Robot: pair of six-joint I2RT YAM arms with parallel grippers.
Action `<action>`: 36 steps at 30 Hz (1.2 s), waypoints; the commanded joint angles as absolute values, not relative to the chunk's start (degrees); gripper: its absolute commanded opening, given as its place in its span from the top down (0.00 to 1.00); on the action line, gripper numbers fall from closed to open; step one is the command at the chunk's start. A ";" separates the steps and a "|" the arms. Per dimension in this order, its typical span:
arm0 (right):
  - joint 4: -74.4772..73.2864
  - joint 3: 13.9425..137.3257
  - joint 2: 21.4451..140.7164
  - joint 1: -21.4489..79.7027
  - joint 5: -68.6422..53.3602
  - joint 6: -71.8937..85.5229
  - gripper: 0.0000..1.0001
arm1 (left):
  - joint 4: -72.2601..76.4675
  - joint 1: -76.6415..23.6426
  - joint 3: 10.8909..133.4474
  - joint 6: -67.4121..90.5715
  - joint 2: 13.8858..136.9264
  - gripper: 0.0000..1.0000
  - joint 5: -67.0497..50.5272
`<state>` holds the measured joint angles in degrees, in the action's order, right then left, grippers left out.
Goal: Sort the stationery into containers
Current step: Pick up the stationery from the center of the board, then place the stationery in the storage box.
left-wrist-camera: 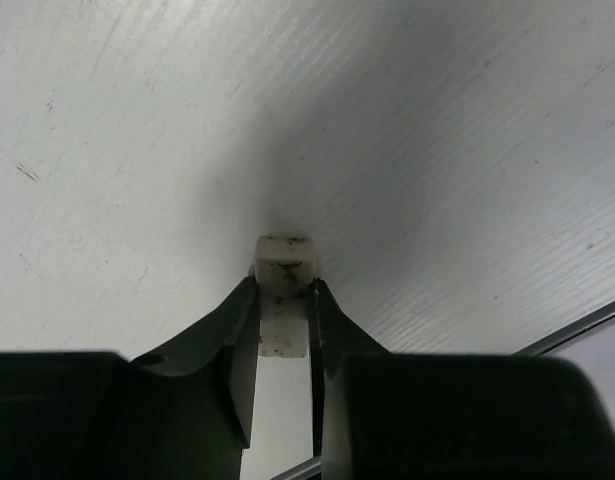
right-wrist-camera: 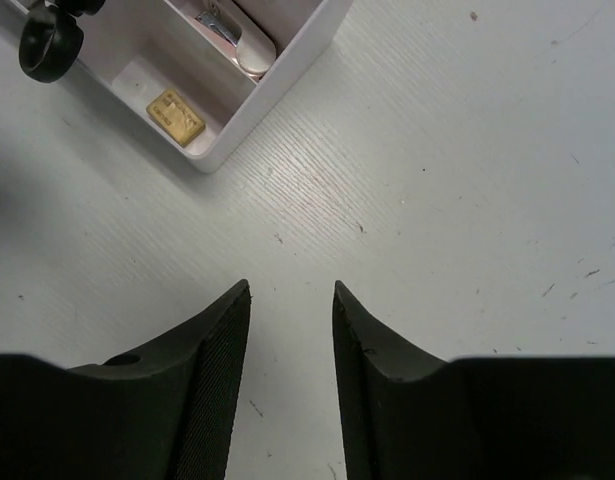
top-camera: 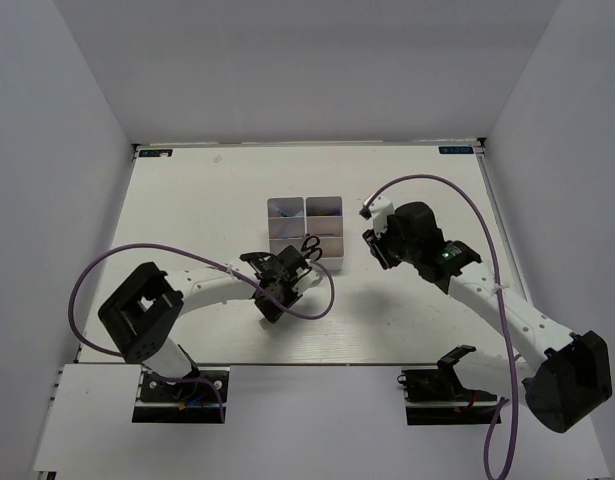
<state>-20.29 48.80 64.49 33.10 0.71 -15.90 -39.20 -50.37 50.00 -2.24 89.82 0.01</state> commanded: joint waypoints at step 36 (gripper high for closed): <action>-18.19 39.81 50.45 21.62 9.32 -8.70 1.00 | -25.58 -49.31 88.60 4.04 105.64 0.96 1.32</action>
<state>-20.43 40.34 51.31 22.17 10.31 -9.39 -26.81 -50.39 89.19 3.90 107.96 0.95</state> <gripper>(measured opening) 0.001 0.310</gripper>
